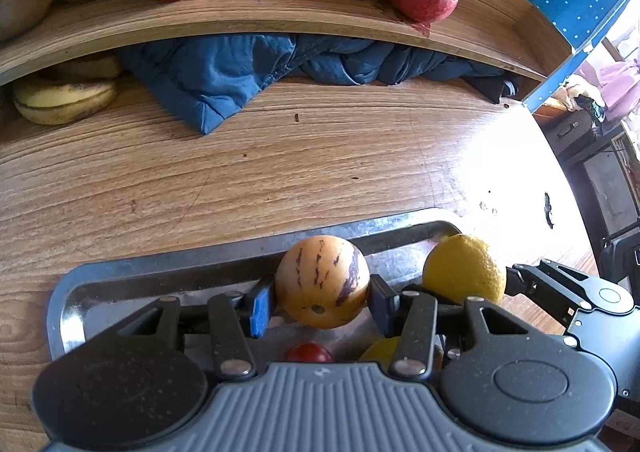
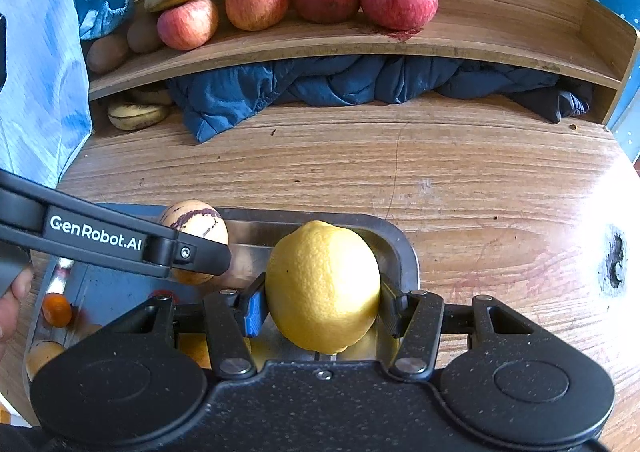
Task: Organize fruits
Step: 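Lower the melon with the left tool while the right lowers the lemon over the tray, then open the right tool to drop the lemon while the left releases the melon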
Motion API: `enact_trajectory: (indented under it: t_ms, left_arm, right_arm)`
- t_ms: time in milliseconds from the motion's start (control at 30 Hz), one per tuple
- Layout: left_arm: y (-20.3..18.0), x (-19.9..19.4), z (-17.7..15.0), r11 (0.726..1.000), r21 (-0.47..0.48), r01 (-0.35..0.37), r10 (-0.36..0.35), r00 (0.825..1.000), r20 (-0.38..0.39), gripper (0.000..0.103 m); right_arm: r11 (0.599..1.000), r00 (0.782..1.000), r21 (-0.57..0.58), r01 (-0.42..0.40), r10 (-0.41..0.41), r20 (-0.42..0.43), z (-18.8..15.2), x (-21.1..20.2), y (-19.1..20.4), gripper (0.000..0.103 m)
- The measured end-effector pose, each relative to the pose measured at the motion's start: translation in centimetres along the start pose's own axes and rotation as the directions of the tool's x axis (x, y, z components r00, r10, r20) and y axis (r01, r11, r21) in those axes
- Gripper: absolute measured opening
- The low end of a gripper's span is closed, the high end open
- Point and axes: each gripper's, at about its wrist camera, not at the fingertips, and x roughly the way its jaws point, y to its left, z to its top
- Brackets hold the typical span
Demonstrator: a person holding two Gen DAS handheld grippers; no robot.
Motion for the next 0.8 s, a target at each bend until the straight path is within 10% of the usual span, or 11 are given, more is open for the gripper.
enact_trajectory:
  t_ms: [800]
  left_arm:
    - [1.2,-2.4,0.0,1.000,0.020,0.009,-0.010,0.996,0.089,0.078]
  right_arm:
    - [0.997,0.996,-0.014,0.080,-0.079,0.051,0.3,-1.1,0.8,0.066]
